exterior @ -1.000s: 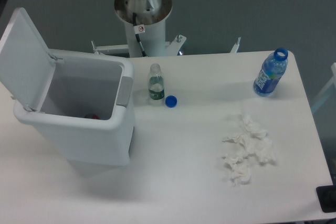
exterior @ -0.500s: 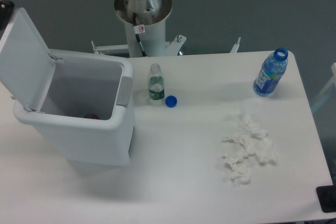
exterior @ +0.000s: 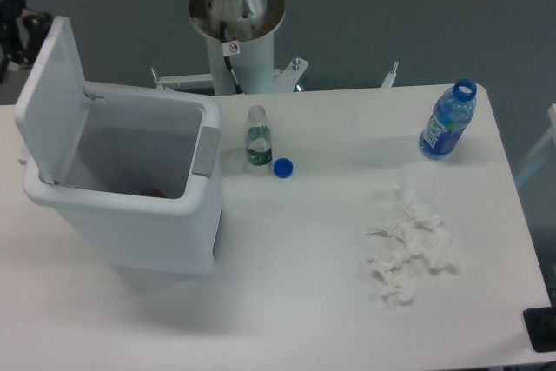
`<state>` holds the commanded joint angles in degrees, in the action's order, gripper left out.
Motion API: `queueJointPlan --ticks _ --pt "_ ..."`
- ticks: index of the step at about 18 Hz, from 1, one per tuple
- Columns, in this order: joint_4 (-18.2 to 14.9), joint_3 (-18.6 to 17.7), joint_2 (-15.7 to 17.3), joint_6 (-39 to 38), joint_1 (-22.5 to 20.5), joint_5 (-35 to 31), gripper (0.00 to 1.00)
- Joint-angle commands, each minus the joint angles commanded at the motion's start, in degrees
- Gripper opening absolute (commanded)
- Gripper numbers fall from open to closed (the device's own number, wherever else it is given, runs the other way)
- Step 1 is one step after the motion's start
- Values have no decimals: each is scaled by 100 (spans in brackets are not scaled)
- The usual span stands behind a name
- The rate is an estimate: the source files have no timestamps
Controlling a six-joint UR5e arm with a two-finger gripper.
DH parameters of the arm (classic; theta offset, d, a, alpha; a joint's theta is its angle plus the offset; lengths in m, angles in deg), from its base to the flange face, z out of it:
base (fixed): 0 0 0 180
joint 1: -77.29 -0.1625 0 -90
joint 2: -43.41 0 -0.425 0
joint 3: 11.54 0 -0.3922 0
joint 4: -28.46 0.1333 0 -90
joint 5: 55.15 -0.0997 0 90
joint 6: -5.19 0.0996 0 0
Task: Close the trash can
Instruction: 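Push the raised lid forward with the gripper to tip it down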
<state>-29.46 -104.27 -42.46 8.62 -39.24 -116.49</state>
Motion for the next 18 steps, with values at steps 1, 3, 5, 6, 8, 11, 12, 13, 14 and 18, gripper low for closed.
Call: queueJointPlan --ticks 1,3,5,6,8,11,12,13,14,18 --pt "0 0 9 26 -62 -35 100" --pt "-9 9 35 175 -123 -210 100" --pt "-9 0 62 193 -185 -447 100" --pt "-9 0 62 202 -194 -544 100" --pt "-9 -9 44 290 -203 -720 100" --pt "0 -44 35 448 -334 -774 100" --pt "-9 -53 27 448 -378 -782 100" --pt "0 -79 26 457 -440 -782 100" --pt "-9 -88 26 457 -475 -782 100" --pt "-9 -132 27 649 -712 -791 100"
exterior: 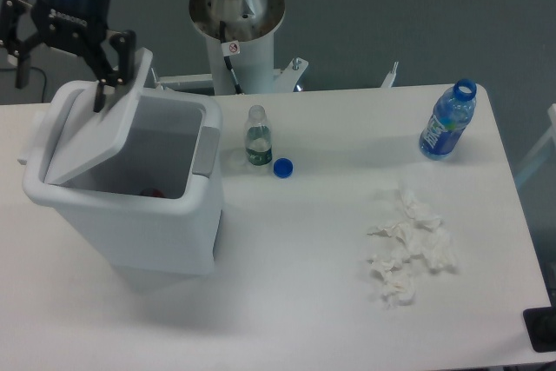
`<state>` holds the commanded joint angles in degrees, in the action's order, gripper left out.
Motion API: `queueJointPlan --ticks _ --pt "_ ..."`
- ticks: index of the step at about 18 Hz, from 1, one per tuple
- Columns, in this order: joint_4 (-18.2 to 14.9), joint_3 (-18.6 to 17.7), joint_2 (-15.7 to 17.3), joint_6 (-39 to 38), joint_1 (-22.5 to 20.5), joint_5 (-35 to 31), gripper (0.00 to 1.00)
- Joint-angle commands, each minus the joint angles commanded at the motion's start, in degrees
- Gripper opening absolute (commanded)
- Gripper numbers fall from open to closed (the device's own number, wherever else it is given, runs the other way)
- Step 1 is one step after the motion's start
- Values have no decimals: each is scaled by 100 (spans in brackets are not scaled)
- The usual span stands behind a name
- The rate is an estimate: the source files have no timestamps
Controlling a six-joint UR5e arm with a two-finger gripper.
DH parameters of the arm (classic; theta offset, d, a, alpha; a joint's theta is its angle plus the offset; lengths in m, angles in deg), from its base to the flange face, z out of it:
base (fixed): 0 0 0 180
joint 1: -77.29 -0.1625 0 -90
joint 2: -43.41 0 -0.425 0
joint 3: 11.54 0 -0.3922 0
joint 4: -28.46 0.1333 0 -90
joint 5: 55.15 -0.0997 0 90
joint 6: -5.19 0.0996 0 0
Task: Close the trash can
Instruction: 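Push the raised lid forward with the gripper to tip it down, then press the lid down flat onto the trash can rim with the gripper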
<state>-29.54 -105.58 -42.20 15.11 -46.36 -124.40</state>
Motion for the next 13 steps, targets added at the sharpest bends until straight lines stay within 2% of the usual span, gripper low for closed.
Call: queueJointPlan --ticks 4,13 --pt "0 -114 0 221 -123 0 100" --pt "0 -114 -88 564 -299 0 100"
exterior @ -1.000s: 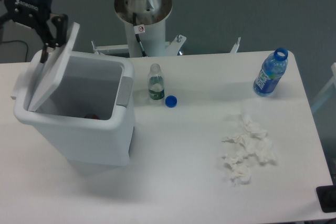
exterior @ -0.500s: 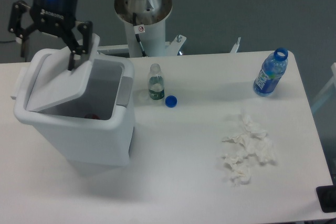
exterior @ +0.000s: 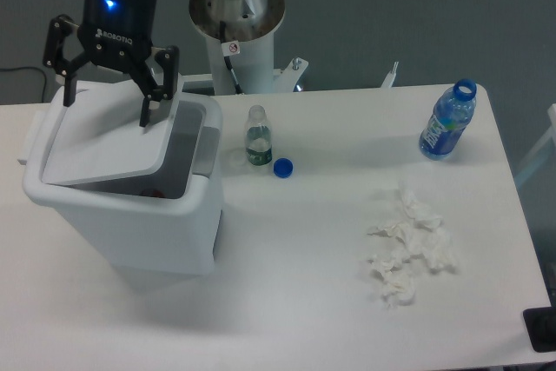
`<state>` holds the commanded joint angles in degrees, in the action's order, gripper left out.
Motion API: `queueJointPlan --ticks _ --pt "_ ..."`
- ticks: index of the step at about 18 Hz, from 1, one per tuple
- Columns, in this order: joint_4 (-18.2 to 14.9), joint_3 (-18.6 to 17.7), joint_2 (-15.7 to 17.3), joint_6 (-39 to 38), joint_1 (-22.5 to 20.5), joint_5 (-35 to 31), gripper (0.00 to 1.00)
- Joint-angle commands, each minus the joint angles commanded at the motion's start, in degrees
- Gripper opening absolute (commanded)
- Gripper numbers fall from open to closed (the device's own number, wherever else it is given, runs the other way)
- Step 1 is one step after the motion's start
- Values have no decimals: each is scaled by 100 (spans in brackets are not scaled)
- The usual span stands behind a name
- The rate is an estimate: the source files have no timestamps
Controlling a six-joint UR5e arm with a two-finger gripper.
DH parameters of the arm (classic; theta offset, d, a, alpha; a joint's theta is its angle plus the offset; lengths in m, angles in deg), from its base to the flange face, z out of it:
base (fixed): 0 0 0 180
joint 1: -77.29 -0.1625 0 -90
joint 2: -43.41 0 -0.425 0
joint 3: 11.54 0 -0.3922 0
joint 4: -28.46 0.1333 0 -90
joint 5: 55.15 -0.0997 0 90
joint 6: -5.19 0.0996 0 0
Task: Close the trash can
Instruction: 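Press the lid down flat onto the trash can rim with the gripper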
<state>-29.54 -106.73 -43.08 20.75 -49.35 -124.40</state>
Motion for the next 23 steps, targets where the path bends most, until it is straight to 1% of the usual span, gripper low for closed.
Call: queueJointPlan --ticks 4,6,8,11,20,23 --pt "-9 -9 -105 44 -18 -17 100" --pt "-9 -9 -141 149 -9 -158 100" --pt "-9 -9 -193 141 -9 -167 100" --pt "-9 -123 -194 150 -9 -167 100" --pt "-9 -114 -220 176 -9 -176 100" --pt "-9 -114 -299 176 -18 -184 100"
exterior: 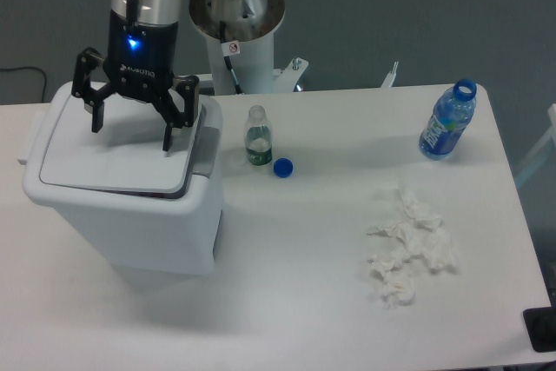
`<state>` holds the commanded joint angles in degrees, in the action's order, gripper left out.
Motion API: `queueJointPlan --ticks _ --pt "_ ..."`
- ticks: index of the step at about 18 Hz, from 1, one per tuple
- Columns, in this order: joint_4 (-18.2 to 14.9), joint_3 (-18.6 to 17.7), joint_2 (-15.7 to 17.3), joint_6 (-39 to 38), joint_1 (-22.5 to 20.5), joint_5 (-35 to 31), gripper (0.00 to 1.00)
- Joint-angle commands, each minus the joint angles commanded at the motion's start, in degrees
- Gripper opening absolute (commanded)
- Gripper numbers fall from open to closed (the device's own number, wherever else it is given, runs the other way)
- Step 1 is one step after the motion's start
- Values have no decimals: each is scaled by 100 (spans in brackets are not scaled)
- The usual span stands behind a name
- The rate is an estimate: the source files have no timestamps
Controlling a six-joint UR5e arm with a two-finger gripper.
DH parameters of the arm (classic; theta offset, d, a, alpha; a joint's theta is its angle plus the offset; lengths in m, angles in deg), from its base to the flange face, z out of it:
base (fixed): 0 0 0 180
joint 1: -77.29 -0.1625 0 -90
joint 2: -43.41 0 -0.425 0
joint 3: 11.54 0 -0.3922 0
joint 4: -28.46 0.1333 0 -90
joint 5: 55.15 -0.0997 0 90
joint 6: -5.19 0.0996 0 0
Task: Close the trash can
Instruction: 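Press the lid down flat onto the trash can rim with the gripper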
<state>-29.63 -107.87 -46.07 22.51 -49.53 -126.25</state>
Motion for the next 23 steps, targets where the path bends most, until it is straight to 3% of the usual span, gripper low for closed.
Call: queueJointPlan --ticks 23 --pt "0 0 -158 9 -26 -70 100"
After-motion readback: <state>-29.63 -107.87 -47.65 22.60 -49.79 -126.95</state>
